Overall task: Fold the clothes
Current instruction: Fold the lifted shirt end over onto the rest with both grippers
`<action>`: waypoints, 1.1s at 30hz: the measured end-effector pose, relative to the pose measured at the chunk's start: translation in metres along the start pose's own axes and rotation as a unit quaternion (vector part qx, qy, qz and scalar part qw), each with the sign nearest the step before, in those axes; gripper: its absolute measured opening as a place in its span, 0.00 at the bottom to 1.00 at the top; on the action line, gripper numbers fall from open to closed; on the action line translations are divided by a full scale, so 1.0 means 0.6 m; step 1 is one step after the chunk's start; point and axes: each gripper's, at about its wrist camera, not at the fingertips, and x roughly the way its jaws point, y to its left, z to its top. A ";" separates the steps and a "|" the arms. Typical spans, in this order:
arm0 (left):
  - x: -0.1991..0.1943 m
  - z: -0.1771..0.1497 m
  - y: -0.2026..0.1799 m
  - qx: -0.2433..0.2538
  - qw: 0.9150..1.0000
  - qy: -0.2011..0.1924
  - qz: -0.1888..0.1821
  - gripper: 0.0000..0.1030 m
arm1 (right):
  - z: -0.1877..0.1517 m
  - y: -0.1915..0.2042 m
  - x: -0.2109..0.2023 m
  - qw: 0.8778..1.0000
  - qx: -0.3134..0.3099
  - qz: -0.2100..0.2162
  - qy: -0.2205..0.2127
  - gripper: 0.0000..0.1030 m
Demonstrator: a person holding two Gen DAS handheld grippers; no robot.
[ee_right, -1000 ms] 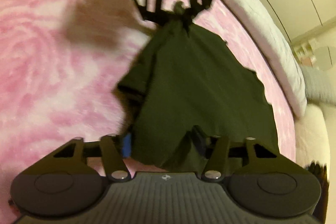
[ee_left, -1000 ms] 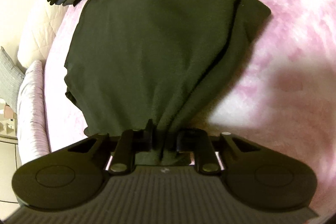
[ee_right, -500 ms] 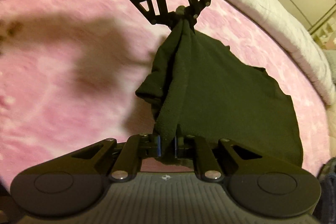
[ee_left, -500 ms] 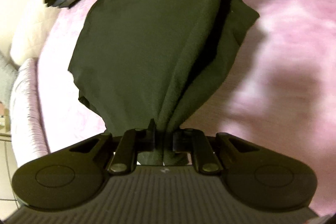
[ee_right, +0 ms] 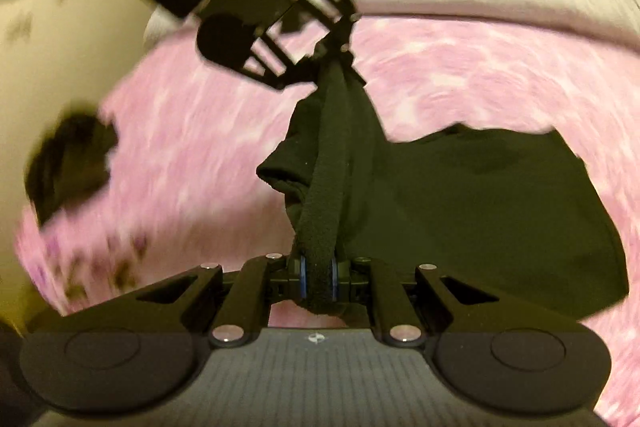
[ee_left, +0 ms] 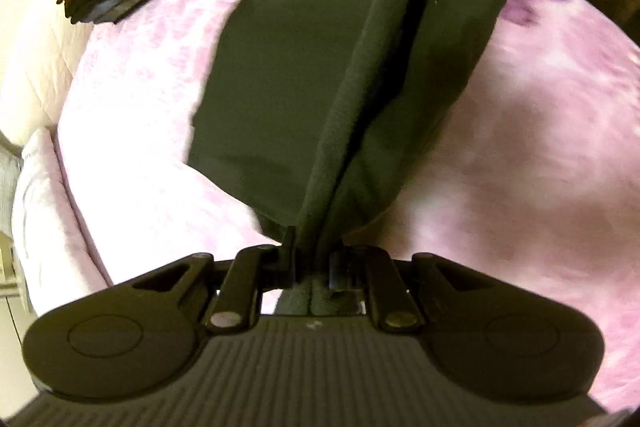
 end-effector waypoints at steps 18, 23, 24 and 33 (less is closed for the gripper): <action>0.368 0.171 0.298 -0.057 0.985 0.043 -0.155 0.11 | -0.066 -0.598 0.049 0.940 0.325 0.101 -0.026 0.11; 0.402 0.172 0.310 -0.078 0.982 0.039 -0.168 0.12 | -0.092 -0.644 0.064 0.927 0.357 0.111 -0.023 0.11; 0.405 0.171 0.310 -0.083 0.981 0.037 -0.169 0.13 | -0.096 -0.652 0.067 0.926 0.362 0.110 -0.021 0.11; 0.375 0.108 0.346 -0.248 0.960 -0.002 -0.130 0.37 | -0.133 -0.659 0.066 0.900 0.426 0.088 -0.037 0.31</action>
